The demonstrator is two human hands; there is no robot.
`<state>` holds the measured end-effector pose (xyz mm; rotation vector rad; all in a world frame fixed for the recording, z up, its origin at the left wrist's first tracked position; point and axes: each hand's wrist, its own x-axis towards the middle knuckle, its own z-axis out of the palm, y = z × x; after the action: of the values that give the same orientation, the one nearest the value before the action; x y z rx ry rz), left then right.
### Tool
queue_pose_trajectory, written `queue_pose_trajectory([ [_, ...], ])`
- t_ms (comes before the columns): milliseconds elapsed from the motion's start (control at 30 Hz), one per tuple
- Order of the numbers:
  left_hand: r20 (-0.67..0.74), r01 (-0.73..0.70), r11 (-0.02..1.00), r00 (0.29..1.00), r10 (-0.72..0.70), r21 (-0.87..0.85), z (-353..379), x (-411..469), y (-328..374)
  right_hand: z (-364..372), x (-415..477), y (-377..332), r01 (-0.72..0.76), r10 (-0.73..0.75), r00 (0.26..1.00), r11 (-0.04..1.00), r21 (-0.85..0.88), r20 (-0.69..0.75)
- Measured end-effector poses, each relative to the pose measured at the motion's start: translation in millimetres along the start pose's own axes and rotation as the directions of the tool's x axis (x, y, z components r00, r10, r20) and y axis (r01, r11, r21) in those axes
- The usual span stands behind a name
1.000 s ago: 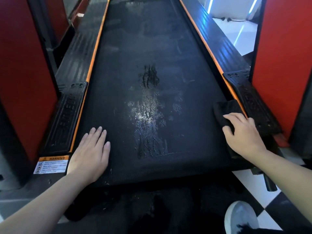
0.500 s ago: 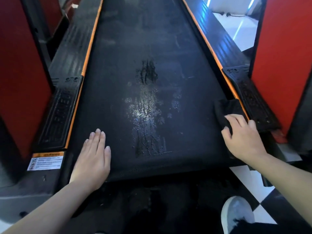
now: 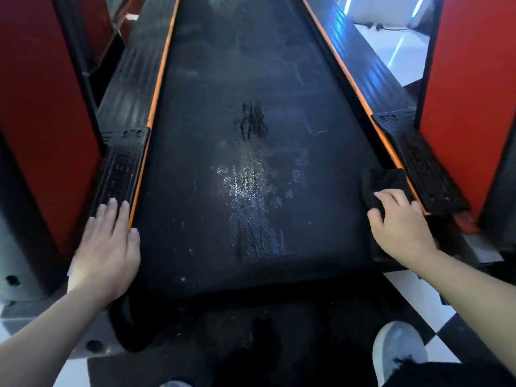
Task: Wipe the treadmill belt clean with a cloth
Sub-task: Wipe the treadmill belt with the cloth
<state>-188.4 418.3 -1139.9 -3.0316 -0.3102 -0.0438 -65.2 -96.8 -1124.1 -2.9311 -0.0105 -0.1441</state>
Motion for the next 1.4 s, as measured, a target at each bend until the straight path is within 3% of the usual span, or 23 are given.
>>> queue_pose_trajectory([
  [100, -0.017, -0.080, 0.997, 0.997, 0.080, 0.023, 9.0, -0.6, -8.3, 2.3, -8.1, -27.8, -0.025, 0.025, 1.000, 0.998, 0.053, 0.004],
  [233, -0.051, 0.082, 0.987, 0.995, -0.090, -0.141, -5.9, 0.6, 7.6, 14.2, -25.3, -82.0, 0.062, -0.062, 0.998, 0.996, 0.065, -0.002],
  [400, -0.065, 0.080, 0.968, 0.993, -0.098, -0.240, -9.6, 0.2, 8.8, 22.5, -49.9, -163.1, 0.218, -0.217, 0.975, 0.976, 0.015, -0.035],
  [500, -0.047, 0.103, 0.954, 0.992, -0.121, -0.282, -11.5, -0.8, 10.4, 30.8, -58.3, -201.6, 0.289, -0.288, 0.954, 0.957, -0.002, 0.089],
  [600, -0.062, 0.114, 0.945, 0.988, -0.140, -0.307, -12.4, -1.3, 12.0, 40.1, -66.1, -234.3, 0.302, -0.302, 0.946, 0.953, 0.017, 0.118],
  [800, -0.061, 0.154, 0.918, 0.980, -0.188, -0.366, -12.3, -3.3, 11.8, 52.7, -91.9, -311.7, 0.347, -0.390, 0.907, 0.906, 0.243, 0.160],
  [867, -0.056, 0.158, 0.917, 0.980, -0.191, -0.367, -13.1, -3.7, 12.0, 53.8, -97.9, -331.8, 0.385, -0.469, 0.859, 0.855, 0.347, 0.203],
  [967, -0.053, 0.150, 0.930, 0.983, -0.178, -0.336, -14.2, -4.6, 12.4, 48.2, -90.3, -344.9, 0.331, -0.555, 0.767, 0.772, 0.543, 0.322],
  [1033, -0.053, 0.141, 0.935, 0.985, -0.167, -0.325, -14.3, -5.4, 11.9, 44.6, -84.2, -350.2, 0.307, -0.576, 0.726, 0.760, 0.573, 0.375],
  [1200, -0.053, 0.135, 0.931, 0.985, -0.163, -0.340, -14.1, -6.6, 11.7, 52.9, -75.7, -364.2, 0.384, -0.632, 0.713, 0.715, 0.584, 0.305],
  [1400, -0.049, 0.161, 0.929, 0.981, -0.188, -0.333, -15.5, -6.9, 14.5, 56.4, -76.5, -354.1, 0.531, -0.655, 0.736, 0.717, 0.451, 0.174],
])
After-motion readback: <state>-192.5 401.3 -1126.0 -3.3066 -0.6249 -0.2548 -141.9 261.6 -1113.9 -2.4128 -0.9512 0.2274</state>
